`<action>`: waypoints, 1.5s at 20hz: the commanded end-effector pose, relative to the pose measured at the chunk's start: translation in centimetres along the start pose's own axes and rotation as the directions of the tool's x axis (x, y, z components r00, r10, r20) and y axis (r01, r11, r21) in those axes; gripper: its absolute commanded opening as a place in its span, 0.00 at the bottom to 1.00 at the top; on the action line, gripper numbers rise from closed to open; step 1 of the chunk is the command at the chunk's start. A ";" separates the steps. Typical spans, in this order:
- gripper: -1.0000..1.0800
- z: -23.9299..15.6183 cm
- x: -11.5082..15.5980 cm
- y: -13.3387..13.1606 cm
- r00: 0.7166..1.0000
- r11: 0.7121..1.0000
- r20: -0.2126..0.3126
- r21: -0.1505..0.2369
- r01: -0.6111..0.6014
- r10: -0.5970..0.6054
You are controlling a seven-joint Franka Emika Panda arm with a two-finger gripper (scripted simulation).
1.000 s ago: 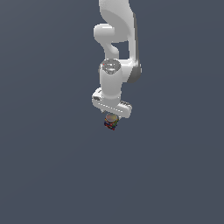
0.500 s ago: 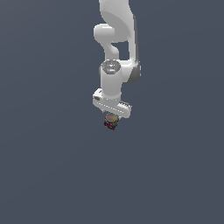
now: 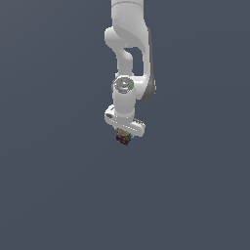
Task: Pick up the object and move it to a goal position.
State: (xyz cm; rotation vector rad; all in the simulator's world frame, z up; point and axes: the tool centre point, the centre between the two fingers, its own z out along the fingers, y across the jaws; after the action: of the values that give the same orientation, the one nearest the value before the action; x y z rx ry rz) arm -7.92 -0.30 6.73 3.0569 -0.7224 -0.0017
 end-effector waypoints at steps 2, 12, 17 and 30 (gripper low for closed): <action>0.96 0.8 0.0 0.0 1.000 1.000 -0.001 0.001 -0.001 0.001; 0.00 0.9 0.1 0.0 1.000 1.000 -0.001 0.001 -0.001 0.001; 0.00 0.7 0.0 -0.1 1.000 1.000 -0.001 0.002 0.000 0.000; 0.00 -4.3 -1.1 0.1 1.000 1.000 -0.001 0.002 -0.001 0.001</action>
State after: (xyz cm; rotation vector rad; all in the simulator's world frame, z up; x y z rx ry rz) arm -8.90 0.05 9.97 3.0571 -0.7230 -0.0056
